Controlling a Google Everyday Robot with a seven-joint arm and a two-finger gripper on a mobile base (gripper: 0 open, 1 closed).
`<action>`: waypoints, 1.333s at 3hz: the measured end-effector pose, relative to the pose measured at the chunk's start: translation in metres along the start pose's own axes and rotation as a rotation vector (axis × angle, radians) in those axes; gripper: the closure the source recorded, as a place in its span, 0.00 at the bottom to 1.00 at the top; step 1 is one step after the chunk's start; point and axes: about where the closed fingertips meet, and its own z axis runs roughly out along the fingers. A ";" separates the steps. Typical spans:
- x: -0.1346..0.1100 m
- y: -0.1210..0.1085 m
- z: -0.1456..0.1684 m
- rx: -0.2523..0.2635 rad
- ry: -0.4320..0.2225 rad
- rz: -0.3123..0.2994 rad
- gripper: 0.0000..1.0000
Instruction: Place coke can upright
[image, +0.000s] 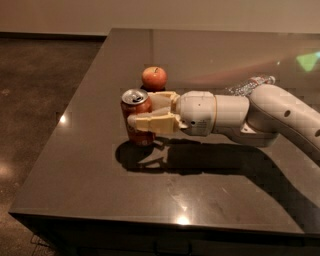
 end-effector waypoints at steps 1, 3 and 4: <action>0.007 -0.002 0.001 0.012 -0.006 0.002 0.82; 0.012 -0.002 0.002 0.026 -0.011 0.000 0.36; 0.011 -0.001 0.005 0.022 -0.011 -0.002 0.13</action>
Offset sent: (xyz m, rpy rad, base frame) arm 0.0059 -0.0057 -0.0211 0.0173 0.0011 -0.0653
